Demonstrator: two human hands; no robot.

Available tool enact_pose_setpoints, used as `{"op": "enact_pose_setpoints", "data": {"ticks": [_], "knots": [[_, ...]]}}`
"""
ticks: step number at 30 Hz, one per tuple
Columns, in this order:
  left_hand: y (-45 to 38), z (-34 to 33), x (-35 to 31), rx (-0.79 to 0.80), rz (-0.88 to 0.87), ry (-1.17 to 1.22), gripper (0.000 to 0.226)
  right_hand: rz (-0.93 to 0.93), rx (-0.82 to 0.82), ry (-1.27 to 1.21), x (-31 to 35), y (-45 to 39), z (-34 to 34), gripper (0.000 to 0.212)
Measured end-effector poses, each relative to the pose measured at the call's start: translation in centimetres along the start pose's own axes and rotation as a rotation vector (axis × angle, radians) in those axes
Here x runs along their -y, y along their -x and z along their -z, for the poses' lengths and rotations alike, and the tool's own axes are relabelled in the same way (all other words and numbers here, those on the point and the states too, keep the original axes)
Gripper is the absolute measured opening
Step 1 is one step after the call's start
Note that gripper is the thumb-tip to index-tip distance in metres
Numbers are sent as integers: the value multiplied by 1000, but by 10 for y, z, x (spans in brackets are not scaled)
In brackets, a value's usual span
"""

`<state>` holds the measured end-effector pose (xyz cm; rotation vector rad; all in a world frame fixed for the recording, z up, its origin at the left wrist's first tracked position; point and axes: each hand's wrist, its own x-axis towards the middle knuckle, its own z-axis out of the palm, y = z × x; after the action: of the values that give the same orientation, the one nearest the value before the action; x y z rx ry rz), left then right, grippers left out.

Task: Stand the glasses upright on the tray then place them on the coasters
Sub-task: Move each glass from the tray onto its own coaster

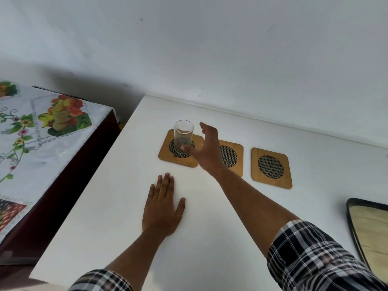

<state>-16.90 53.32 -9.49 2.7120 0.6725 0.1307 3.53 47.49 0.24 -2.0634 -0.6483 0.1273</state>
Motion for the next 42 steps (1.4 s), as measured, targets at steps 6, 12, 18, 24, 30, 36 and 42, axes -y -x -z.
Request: {"op": "enact_pose_setpoints", "data": {"ticks": [6,12,18,24,30,36,42], "knots": [[-1,0,3,4,-21,-12,78,-22,-32,38,-10,40,32,96],[6,-2,-6,63,-1,-24,80,-47,-68,41,-30,91,81,84],[34,-12,-75,67,-78,16,78,-66,-102,43,-65,145,143,80],[53,-40,-174,105,-204,48,78,-111,-203,77,-110,194,232,78],[71,-72,-258,151,-298,66,77,-136,-333,108,-147,233,313,66],[86,-107,-312,181,-365,41,89,-129,-475,267,-185,266,393,63],[93,-122,-317,156,-400,-44,84,-189,-544,481,-230,283,470,66]]}}
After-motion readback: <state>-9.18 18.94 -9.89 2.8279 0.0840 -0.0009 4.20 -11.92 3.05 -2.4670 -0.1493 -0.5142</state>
